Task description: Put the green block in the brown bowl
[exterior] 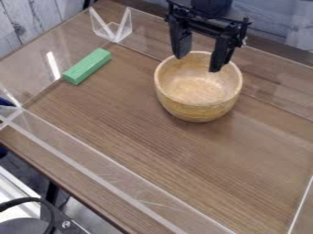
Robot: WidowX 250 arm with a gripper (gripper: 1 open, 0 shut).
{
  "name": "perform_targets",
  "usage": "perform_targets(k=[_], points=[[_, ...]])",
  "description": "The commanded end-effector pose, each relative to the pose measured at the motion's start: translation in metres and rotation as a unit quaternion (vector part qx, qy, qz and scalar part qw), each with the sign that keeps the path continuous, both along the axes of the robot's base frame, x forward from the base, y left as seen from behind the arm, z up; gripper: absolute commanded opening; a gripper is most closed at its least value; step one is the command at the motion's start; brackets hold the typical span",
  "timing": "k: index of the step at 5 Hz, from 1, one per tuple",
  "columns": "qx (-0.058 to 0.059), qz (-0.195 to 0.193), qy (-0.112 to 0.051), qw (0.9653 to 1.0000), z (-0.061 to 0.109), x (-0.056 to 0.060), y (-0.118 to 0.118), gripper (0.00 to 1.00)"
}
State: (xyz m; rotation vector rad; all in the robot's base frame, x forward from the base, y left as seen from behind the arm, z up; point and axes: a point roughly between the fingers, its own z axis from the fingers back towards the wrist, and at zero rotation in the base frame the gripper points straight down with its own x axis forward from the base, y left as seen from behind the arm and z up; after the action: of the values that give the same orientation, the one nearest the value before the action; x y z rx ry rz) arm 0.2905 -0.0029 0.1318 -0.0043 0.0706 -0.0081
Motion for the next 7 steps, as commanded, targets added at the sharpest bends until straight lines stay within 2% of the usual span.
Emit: perform_targets(k=[1, 3, 4, 5, 7], points=[[0.000, 0.000, 0.003, 1.0000, 0.000, -0.003, 0.008, 1.00], [0.002, 0.020, -0.006, 0.9998, 0.010, -0.017, 0.049, 1.00], [0.008, 0.040, -0.013, 0.9991, 0.014, -0.022, 0.084, 1.00], [0.013, 0.052, -0.018, 0.9984, 0.009, -0.023, 0.116, 1.00], [0.023, 0.061, -0.015, 0.9978, -0.010, -0.014, 0.150, 1.00]])
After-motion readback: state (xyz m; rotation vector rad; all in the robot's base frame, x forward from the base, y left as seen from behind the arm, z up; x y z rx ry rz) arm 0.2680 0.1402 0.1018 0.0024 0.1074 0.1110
